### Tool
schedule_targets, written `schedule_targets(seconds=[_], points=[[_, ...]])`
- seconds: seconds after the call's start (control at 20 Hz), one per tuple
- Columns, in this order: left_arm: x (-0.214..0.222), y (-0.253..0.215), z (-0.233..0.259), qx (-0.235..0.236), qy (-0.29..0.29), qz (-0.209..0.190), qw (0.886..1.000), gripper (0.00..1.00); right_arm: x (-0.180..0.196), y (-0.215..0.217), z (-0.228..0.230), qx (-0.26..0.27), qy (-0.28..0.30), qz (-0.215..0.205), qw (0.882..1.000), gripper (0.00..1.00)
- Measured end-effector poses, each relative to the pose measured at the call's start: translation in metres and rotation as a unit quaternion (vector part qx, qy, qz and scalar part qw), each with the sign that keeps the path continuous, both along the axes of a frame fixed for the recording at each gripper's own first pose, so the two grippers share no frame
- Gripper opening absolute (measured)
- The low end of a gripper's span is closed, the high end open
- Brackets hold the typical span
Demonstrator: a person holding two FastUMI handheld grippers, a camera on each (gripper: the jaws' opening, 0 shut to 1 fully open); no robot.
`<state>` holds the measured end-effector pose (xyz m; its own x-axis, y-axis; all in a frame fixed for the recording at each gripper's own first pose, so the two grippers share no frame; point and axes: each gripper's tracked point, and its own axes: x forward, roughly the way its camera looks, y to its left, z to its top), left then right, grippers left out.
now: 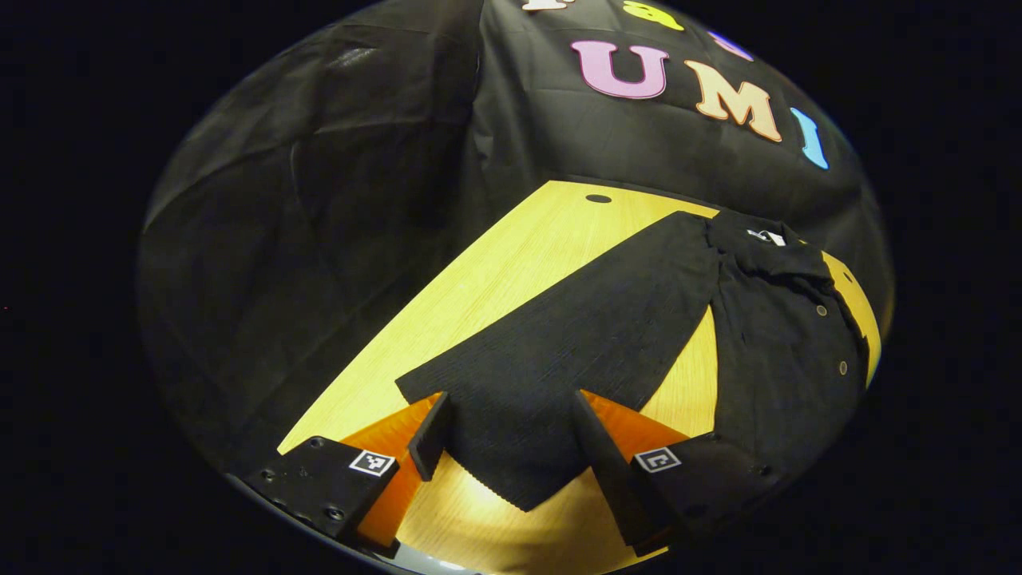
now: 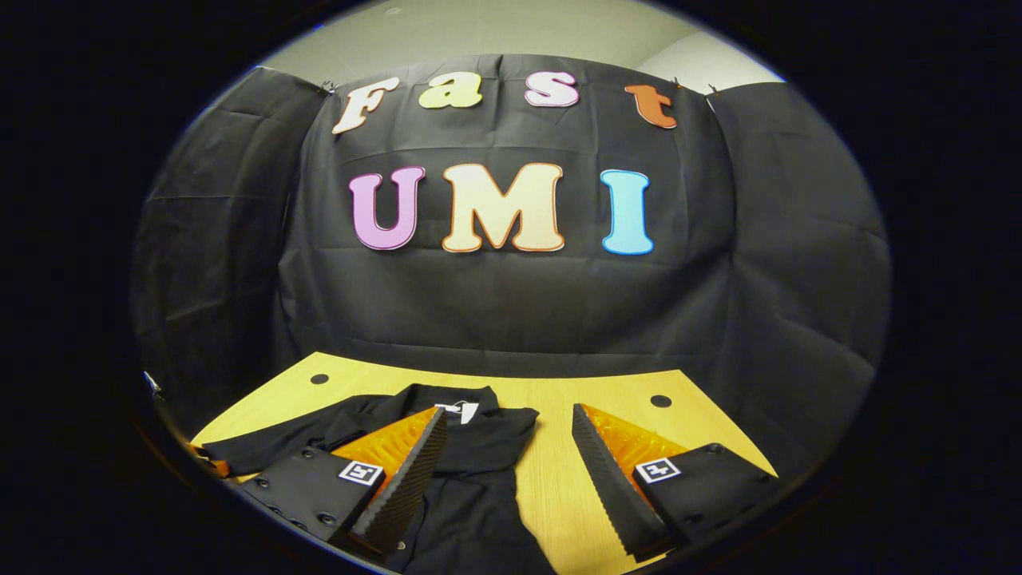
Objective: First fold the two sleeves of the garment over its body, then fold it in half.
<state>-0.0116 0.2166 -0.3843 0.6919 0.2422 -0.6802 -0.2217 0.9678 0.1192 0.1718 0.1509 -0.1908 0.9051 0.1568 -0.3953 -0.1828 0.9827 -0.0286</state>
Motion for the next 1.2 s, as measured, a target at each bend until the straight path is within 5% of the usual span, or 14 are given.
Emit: schedule_targets(seconds=[0.4,0.6,0.95,1.2], points=[[-0.002,-0.006,0.0,-0.005,0.001,-0.009,1.0,0.87,-0.011,-0.027,0.0,0.002,0.004,-0.02,1.0,0.99],[0.0,-0.014,-0.003,-0.013,0.002,-0.018,1.0,0.64,-0.013,-0.038,0.003,0.005,0.002,-0.027,1.0,0.99],[-0.003,-0.013,-0.001,-0.05,-0.01,0.013,0.999,0.08,-0.016,-0.053,0.009,-0.005,-0.002,-0.03,1.0,0.99],[-0.004,-0.012,0.001,-0.057,0.0,0.026,0.998,0.0,-0.018,-0.061,0.011,-0.004,-0.004,-0.034,0.999,0.99]])
